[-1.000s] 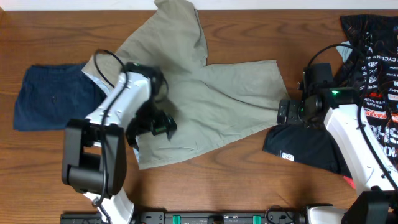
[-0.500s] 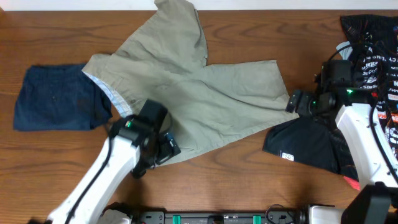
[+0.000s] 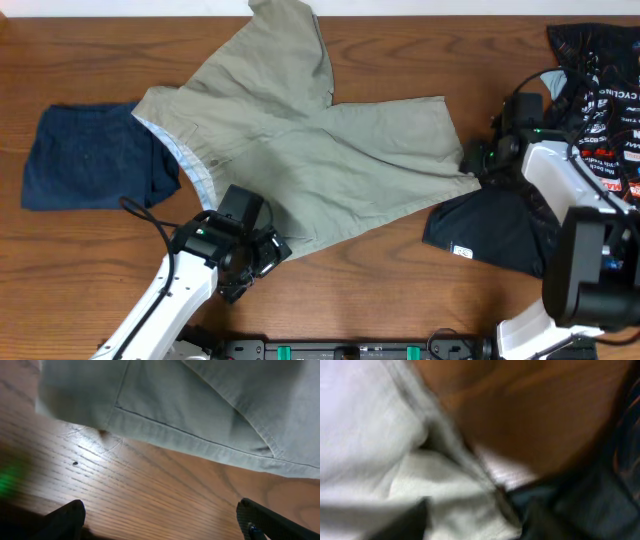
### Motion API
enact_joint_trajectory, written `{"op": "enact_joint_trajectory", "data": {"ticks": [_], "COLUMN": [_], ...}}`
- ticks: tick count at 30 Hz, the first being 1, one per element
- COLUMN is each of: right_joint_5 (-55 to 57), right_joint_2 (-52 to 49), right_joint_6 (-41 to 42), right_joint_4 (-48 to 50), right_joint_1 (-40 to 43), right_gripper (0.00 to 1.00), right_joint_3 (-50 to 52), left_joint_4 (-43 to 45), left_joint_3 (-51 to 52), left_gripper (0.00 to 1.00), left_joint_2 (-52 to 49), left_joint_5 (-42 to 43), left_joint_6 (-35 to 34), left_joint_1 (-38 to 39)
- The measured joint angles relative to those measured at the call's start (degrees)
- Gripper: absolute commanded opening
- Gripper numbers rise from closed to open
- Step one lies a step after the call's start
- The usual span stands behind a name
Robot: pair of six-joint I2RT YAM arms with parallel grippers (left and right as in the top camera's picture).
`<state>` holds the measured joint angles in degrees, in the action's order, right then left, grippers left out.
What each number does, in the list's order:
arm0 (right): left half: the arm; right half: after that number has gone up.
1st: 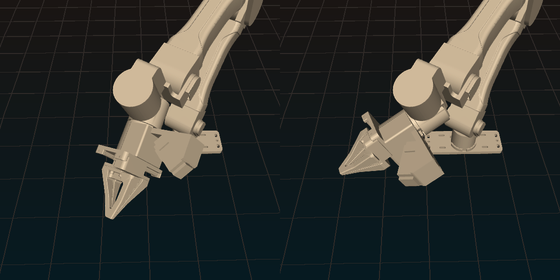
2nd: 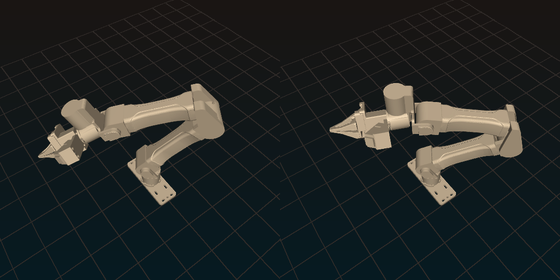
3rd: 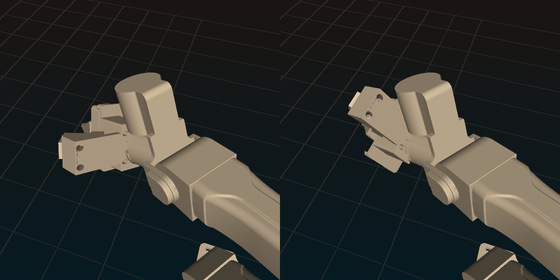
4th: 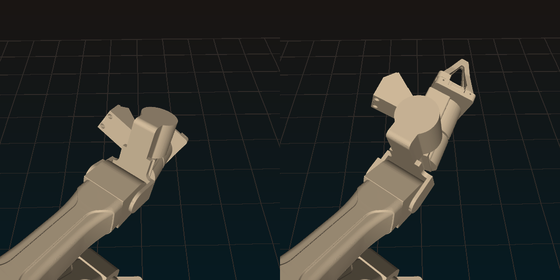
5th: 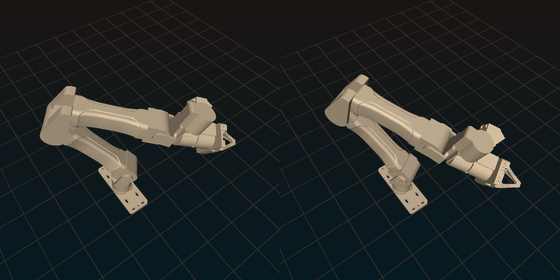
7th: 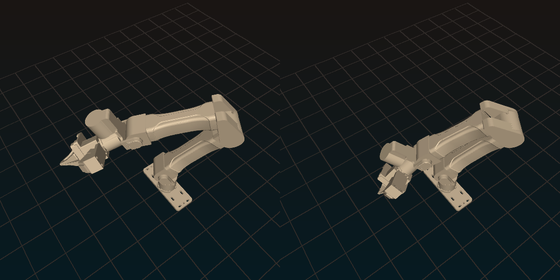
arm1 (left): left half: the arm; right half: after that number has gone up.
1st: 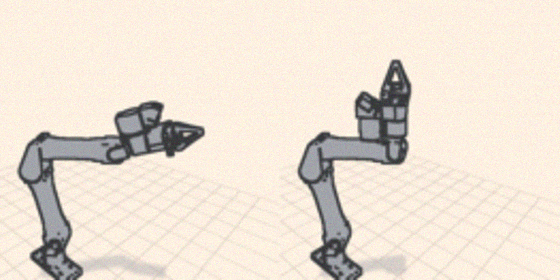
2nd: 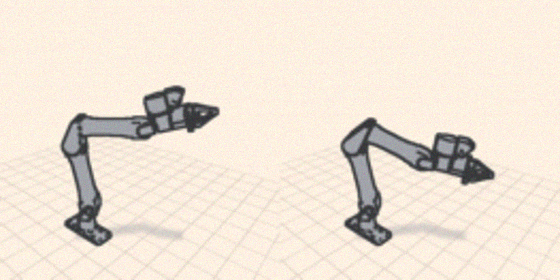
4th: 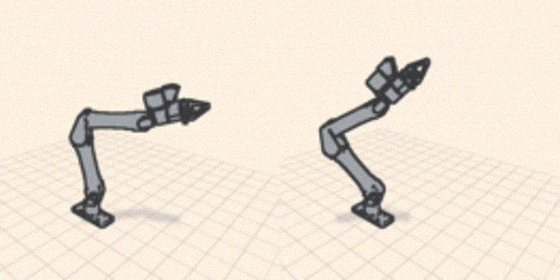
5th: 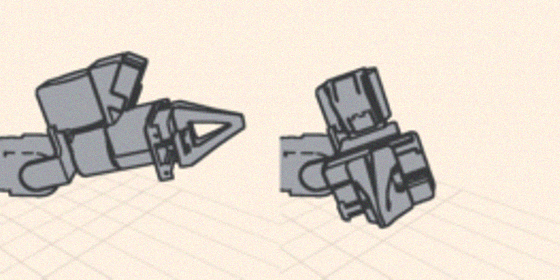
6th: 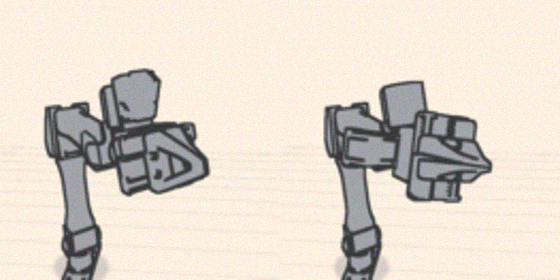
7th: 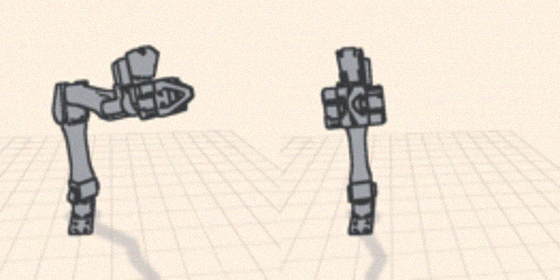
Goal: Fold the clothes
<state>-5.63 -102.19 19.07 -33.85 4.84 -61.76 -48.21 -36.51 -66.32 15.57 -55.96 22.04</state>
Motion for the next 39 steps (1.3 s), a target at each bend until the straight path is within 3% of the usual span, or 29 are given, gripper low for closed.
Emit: {"op": "enact_joint_trajectory", "data": {"ticks": [1,2,10,20,25,29,33,39], "right_joint_5": [-0.1,0.0,4.3,21.7,23.4,17.2,5.0,-8.5], "right_joint_2": [-0.6,-1.2,-4.4,-6.2,-5.7,-2.0,4.4,7.8], "right_joint_6": [0.1,0.0,0.4,5.8,11.3,10.6,3.6,-6.7], "right_joint_4": [0.9,1.2,-4.3,-17.7,-22.9,-20.2,-16.0,-18.6], "right_joint_1": [0.5,1.0,5.6,17.2,27.1,30.7,30.7,25.5], "right_gripper": [0.18,0.17,0.19,0.19,0.06,0.12,0.17,0.38], "right_joint_3": [0.0,0.0,-0.7,-2.3,-5.0,-8.4,-10.1,-10.5], "left_joint_4": [0.2,0.4,0.7,0.7,0.8,0.8,0.9,0.9], "left_joint_3": [0.0,0.0,0.1,0.1,0.1,0.1,0.1,0.1], "left_gripper": [0.98,0.98,0.98,0.98,0.98,0.98,0.98,0.98], "left_joint_2": [0.0,0.0,0.0,0.0,0.0,-0.1,0.0,-0.1], "left_joint_5": [0.1,0.2,0.6,0.6,0.6,0.6,0.6,0.6], "left_joint_6": [0.0,0.0,0.0,0.0,-0.4,-0.5,-0.8,-0.8], "left_joint_1": [0.0,0.0,0.0,0.0,0.0,0.0,0.0,0.0]}}
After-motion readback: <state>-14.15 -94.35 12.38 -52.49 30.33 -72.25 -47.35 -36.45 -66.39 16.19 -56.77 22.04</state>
